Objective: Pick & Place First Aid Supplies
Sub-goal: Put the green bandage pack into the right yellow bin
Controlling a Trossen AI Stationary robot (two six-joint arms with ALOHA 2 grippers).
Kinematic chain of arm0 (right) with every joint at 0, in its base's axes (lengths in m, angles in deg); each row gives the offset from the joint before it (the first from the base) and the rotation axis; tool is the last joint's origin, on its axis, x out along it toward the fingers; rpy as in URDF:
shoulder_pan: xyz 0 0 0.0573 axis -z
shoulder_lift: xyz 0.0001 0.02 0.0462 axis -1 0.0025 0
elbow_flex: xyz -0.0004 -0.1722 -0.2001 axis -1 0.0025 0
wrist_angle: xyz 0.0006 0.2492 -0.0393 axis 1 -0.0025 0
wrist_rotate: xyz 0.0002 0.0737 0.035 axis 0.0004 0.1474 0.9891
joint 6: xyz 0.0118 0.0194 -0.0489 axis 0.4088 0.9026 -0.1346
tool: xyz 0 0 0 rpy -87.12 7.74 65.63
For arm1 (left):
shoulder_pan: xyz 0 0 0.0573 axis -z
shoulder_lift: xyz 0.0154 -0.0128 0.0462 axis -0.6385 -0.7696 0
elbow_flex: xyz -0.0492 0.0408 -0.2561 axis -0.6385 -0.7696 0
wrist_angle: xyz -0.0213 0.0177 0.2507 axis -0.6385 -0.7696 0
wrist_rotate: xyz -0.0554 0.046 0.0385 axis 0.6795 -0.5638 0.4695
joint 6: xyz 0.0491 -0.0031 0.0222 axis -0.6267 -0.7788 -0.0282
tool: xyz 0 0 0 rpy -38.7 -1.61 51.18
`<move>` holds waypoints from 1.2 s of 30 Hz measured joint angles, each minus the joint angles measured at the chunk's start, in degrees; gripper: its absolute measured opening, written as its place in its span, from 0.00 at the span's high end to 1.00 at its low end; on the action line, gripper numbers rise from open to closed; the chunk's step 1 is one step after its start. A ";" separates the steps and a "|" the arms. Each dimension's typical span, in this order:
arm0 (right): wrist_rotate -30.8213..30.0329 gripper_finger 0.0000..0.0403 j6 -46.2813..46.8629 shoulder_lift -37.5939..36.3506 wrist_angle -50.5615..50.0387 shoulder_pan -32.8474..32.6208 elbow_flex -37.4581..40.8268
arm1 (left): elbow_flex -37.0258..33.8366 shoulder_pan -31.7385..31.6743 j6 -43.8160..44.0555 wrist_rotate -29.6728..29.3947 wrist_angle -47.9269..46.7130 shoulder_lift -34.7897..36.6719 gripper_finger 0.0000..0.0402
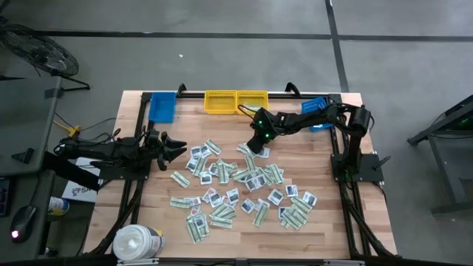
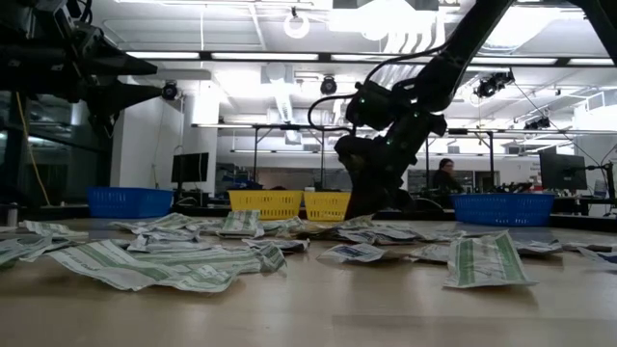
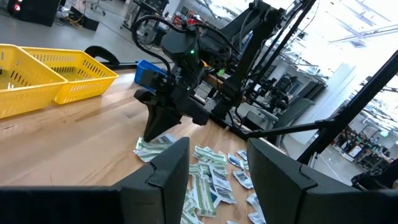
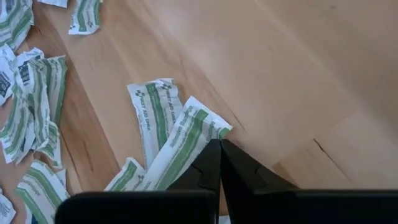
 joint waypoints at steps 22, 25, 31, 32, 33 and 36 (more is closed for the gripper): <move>-11.95 1.00 -11.52 -18.93 -2.14 5.97 -0.07 | 0.00 0.00 0.01 0.00 0.02 0.01 0.60; -13.85 1.00 -14.55 -20.12 -2.05 7.41 -0.15 | 0.00 0.00 0.01 0.00 0.01 0.01 0.60; -16.49 1.00 -23.30 -19.55 -0.43 9.88 -0.17 | 0.00 -0.01 -0.01 0.00 0.02 0.00 0.60; -16.85 1.00 -24.96 -19.50 -0.22 10.26 -0.17 | -0.02 -0.01 -0.01 0.00 0.00 0.01 0.60; -17.41 1.00 -26.41 -19.50 0.17 10.49 -0.17 | 0.00 0.00 0.01 0.00 0.01 0.00 0.60; -19.02 1.00 -29.82 -19.50 2.15 10.79 -0.17 | 0.00 0.01 0.01 0.00 0.02 -0.01 0.60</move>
